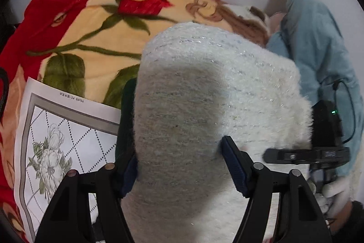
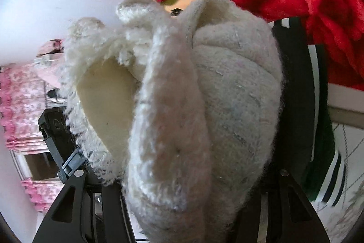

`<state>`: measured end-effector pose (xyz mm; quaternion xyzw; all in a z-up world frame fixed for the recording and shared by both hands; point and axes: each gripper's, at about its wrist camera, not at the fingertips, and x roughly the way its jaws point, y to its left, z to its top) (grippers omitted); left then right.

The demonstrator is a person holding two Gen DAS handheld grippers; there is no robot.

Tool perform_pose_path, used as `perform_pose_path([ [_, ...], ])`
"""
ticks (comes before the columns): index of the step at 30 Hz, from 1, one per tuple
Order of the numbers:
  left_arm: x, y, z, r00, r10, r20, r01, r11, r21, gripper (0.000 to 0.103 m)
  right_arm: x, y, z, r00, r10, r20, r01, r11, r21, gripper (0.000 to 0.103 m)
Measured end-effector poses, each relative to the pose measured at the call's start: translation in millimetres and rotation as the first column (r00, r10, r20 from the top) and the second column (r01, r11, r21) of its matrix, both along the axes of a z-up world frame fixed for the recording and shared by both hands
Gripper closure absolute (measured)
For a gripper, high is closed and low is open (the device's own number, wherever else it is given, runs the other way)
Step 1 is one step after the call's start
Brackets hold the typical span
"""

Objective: Fold large clothes
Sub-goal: 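Carry the folded cardigan with both tools and set it on the green garment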

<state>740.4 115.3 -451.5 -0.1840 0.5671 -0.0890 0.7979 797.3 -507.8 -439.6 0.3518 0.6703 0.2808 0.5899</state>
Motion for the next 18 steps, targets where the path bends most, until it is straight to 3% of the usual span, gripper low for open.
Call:
perform_pose_path([
  [3, -1, 3, 7, 1.000, 0.015, -0.001, -0.015, 1.000, -0.007, 0.032, -2, 5, 10, 1.000, -0.006, 0.019, 0.008, 0.998, -0.065, 0.027],
  [4, -2, 3, 10, 1.000, 0.024, -0.004, -0.024, 1.000, 0.012, 0.031, -4, 6, 18, 0.999, -0.001, 0.042, 0.006, 0.993, -0.121, 0.017],
  [6, -11, 0, 20, 0.999, 0.041, 0.009, -0.042, 0.996, 0.084, 0.029, -20, 12, 34, 0.995, 0.018, 0.100, 0.007, 0.970, -0.242, 0.009],
  [7, -16, -3, 27, 0.999, 0.045, 0.021, -0.047, 0.991, 0.128, 0.028, -29, 15, 47, 0.988, 0.024, 0.153, 0.026, 0.947, -0.319, 0.008],
  [9, -28, -8, 40, 0.998, 0.045, 0.047, -0.054, 0.975, 0.216, 0.007, -49, 19, 70, 0.969, 0.039, 0.242, 0.078, 0.887, -0.455, 0.002],
  [11, -40, -12, 50, 0.995, 0.048, 0.087, -0.069, 0.961, 0.269, 0.006, -78, 18, 84, 0.949, 0.062, 0.309, 0.132, 0.811, -0.569, 0.001],
  [18, -115, -25, 94, 0.973, 0.056, 0.224, -0.140, 0.914, 0.382, 0.005, -173, 30, 141, 0.890, 0.106, 0.443, 0.295, 0.606, -0.738, 0.000],
])
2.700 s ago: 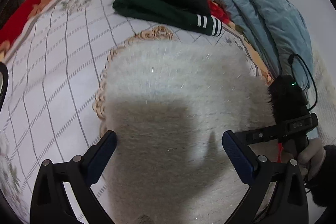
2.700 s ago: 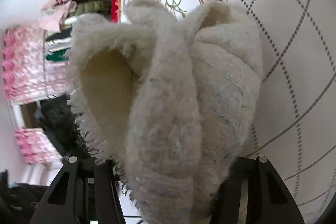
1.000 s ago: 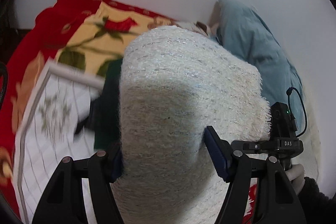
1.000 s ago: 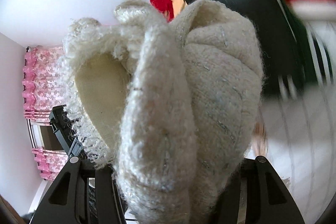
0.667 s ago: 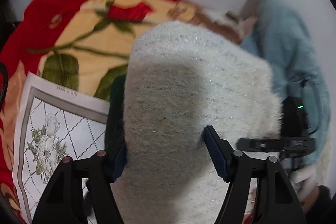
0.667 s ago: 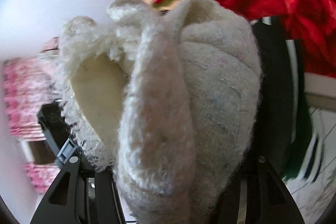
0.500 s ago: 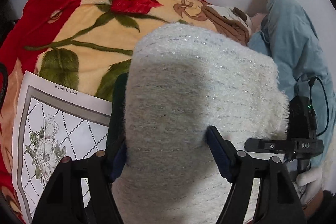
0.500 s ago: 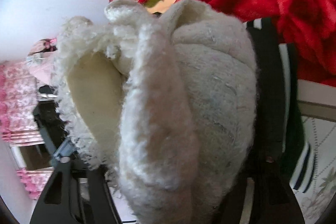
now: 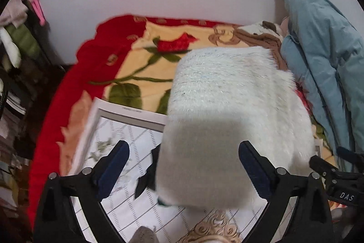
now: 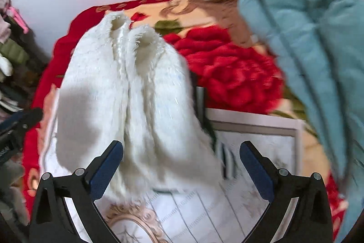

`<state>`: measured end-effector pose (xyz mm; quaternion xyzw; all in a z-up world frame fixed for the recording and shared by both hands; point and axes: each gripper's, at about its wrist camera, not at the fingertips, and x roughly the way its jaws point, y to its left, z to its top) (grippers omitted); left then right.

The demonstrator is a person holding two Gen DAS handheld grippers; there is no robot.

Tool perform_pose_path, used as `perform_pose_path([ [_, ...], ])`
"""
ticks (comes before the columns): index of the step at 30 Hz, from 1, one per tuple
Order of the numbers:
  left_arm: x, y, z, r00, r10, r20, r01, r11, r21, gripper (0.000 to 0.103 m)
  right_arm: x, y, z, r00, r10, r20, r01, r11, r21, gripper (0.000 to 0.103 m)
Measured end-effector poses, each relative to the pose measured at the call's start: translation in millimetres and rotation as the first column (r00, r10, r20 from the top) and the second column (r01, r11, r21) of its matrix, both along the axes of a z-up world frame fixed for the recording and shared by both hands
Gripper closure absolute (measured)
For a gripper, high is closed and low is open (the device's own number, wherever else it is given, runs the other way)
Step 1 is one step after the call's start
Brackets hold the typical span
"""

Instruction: Fold large clothes

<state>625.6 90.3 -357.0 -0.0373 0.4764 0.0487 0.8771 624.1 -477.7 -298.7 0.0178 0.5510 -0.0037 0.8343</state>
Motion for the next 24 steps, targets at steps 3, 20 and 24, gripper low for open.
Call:
perform_pose_path([
  [3, -27, -4, 19, 1.000, 0.000, 0.016, 0.000, 0.999, 0.039, 0.005, -35, 7, 26, 0.998, -0.032, 0.049, 0.037, 0.995, -0.096, 0.000],
  [20, -236, -9, 212, 0.984, -0.080, 0.158, 0.084, 0.996, -0.016, 0.005, -305, 46, 288, 0.942, -0.172, 0.289, 0.237, 0.949, -0.208, 0.000],
  [24, -283, -11, 257, 0.977, -0.089, 0.196, 0.092, 0.996, -0.006, 0.005, -361, 55, 346, 0.925, -0.167, 0.341, 0.244, 0.949, -0.199, 0.000],
])
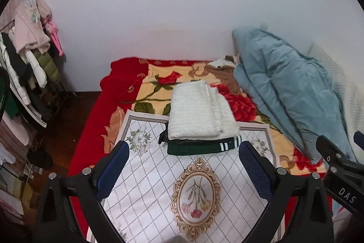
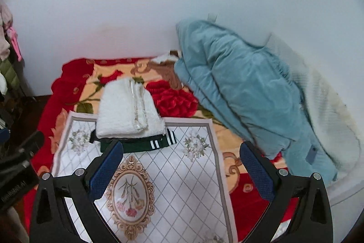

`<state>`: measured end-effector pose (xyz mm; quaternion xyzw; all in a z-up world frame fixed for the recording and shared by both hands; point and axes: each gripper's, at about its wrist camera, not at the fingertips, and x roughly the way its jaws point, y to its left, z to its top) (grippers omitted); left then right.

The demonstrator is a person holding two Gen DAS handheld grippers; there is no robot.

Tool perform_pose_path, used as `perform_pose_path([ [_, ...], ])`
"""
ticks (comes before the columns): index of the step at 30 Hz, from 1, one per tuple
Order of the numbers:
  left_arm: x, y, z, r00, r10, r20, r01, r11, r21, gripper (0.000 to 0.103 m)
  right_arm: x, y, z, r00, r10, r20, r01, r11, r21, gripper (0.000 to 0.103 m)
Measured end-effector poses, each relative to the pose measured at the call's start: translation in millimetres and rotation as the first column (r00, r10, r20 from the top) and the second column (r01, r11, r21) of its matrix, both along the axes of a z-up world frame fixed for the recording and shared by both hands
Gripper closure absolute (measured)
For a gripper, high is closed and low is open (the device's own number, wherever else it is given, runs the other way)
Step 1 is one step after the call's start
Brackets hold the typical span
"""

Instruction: Fold large clothes

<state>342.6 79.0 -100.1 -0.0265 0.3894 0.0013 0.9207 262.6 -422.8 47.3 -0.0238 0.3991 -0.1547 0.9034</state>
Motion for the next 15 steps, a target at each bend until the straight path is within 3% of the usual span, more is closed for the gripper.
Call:
perform_pose_path([
  [6, -50, 2, 43, 0.999, 0.007, 0.039, -0.008, 1.000, 0.009, 0.005, -68, 6, 66, 0.998, 0.021, 0.061, -0.020, 1.000, -0.012, 0.000],
  [15, -91, -5, 85, 0.996, 0.011, 0.083, -0.013, 1.000, 0.022, 0.005, -128, 1, 115, 0.995, 0.039, 0.095, -0.041, 0.999, 0.025, 0.000],
])
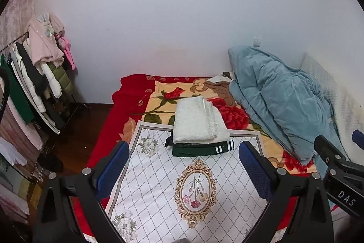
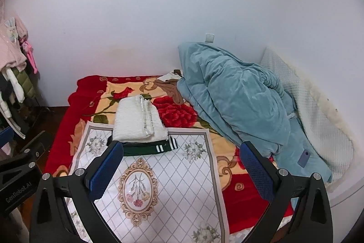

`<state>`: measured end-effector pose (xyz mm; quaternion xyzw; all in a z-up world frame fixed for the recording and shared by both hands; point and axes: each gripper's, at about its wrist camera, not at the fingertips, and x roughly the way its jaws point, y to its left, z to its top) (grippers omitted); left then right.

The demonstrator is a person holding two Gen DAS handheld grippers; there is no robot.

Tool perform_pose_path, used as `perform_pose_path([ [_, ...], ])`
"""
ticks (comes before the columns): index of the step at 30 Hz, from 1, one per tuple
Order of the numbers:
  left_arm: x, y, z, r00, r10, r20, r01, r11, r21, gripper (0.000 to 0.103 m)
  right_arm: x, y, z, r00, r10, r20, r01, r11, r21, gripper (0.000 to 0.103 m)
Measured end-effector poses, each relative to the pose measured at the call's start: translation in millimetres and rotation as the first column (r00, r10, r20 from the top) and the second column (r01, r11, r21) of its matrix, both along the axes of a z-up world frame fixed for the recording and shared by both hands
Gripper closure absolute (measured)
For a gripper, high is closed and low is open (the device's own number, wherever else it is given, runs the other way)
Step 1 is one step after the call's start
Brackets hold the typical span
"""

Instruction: Fold large clothes

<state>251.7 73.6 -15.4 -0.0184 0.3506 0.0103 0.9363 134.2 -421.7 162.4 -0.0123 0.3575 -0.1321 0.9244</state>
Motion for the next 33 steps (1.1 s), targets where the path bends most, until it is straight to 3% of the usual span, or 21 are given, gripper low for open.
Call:
perform_pose_path([
  [7, -19, 0, 10, 0.999, 0.018, -0.037, -0.018, 1.000, -0.002, 0.005, -16, -3, 23, 1.000, 0.028, 0.008, -0.028, 0.999, 0.015, 0.000],
  [17, -29, -3, 14, 0.994, 0.055, -0.093, -0.054, 0.998, 0.014, 0.005, -11, -1, 27, 0.997, 0.072, -0.032, -0.072, 0.997, 0.019, 0.000],
  [33, -34, -3, 22, 0.995, 0.070, -0.077, -0.069, 0.998, 0.011, 0.004, -15, -4, 33, 0.996, 0.078, -0.029, -0.078, 0.997, 0.021, 0.000],
])
